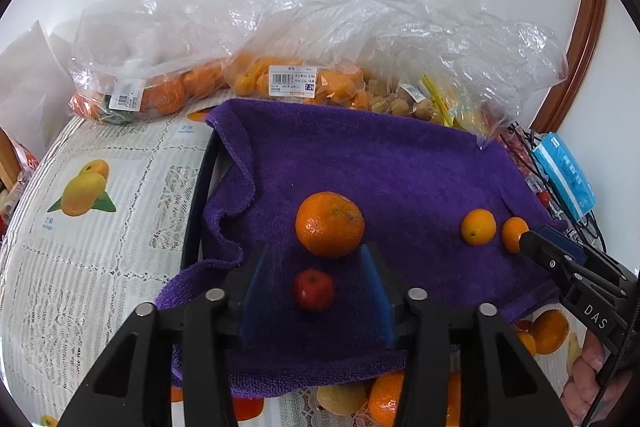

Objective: Organize fruits
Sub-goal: 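Open the right gripper to drop the oval fruit while the left gripper releases the red fruit, then grasp a large mandarin with the right gripper while the left gripper grasps a small yellow fruit, then lift both held fruits off the table cloth, then carry both held fruits over the purple towel and lower them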

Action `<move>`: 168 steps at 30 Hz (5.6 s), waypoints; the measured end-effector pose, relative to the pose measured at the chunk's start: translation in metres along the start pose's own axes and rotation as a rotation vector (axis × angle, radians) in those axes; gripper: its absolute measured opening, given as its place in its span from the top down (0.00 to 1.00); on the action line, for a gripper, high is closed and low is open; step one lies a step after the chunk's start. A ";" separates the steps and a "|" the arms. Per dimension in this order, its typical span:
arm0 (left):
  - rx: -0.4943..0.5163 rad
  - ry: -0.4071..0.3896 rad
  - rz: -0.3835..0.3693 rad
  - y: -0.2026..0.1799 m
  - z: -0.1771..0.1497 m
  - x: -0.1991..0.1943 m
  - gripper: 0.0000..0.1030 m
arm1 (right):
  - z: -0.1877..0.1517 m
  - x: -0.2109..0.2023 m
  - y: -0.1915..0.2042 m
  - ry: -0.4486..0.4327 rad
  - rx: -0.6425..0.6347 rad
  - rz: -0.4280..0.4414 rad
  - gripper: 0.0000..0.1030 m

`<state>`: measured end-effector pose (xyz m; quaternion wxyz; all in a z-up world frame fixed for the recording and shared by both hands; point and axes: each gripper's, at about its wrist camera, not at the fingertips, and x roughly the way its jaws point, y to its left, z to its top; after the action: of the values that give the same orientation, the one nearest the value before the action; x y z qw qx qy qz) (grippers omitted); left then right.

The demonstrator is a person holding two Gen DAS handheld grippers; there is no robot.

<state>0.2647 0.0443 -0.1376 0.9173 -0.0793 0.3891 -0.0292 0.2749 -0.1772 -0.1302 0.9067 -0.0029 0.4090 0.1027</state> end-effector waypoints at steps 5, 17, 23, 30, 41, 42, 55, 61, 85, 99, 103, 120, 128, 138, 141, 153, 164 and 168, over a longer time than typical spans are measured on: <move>-0.025 -0.012 0.004 0.005 0.003 -0.005 0.56 | 0.001 -0.005 -0.003 -0.008 0.025 -0.001 0.55; -0.037 -0.054 0.023 0.006 0.003 -0.017 0.56 | 0.001 -0.026 -0.004 -0.068 0.054 -0.034 0.50; -0.016 -0.063 0.027 0.001 0.001 -0.025 0.56 | -0.005 -0.042 -0.003 -0.073 0.064 -0.044 0.50; -0.005 -0.079 0.022 0.002 -0.001 -0.040 0.56 | -0.016 -0.068 -0.008 -0.068 0.079 -0.094 0.42; -0.020 -0.032 0.003 0.024 -0.030 -0.052 0.55 | -0.056 -0.068 -0.004 0.014 0.046 -0.113 0.42; -0.025 -0.031 -0.002 0.027 -0.033 -0.054 0.56 | -0.059 -0.065 -0.004 0.021 0.041 -0.116 0.42; 0.022 0.004 -0.113 0.022 -0.059 -0.058 0.54 | -0.078 -0.037 -0.014 0.065 0.099 -0.103 0.59; 0.062 0.012 -0.145 0.004 -0.064 -0.056 0.54 | -0.086 -0.044 -0.015 0.068 0.072 -0.094 0.58; 0.129 0.078 -0.030 -0.013 -0.067 -0.023 0.76 | -0.088 -0.040 -0.021 0.086 0.091 -0.036 0.58; 0.134 0.076 -0.006 -0.014 -0.067 -0.020 0.75 | -0.088 -0.038 -0.019 0.093 0.076 -0.042 0.56; 0.135 0.077 -0.006 -0.014 -0.067 -0.021 0.75 | -0.088 -0.038 -0.018 0.095 0.070 -0.049 0.56; 0.147 0.079 0.015 -0.017 -0.068 -0.020 0.76 | -0.088 -0.035 -0.010 0.110 0.014 -0.090 0.54; 0.137 0.074 0.012 -0.017 -0.068 -0.021 0.76 | -0.088 -0.035 -0.012 0.108 0.020 -0.078 0.54; 0.076 0.091 -0.063 -0.003 -0.068 -0.034 0.76 | -0.089 -0.046 -0.016 0.076 0.057 -0.081 0.59; 0.076 0.095 -0.068 -0.003 -0.071 -0.039 0.76 | -0.089 -0.053 -0.014 0.074 0.059 -0.070 0.59; 0.057 0.024 -0.091 -0.004 -0.058 -0.081 0.76 | -0.057 -0.093 -0.007 -0.018 0.066 -0.033 0.59; 0.058 -0.058 -0.066 -0.005 -0.009 -0.081 0.76 | -0.011 -0.086 0.004 -0.082 0.049 -0.017 0.59; 0.057 -0.071 -0.051 -0.006 0.006 -0.070 0.76 | 0.003 -0.076 0.007 -0.088 0.045 0.000 0.59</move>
<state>0.2200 0.0477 -0.0827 0.9314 -0.0639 0.3531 -0.0609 0.2269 -0.1839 -0.0711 0.9237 0.0223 0.3709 0.0936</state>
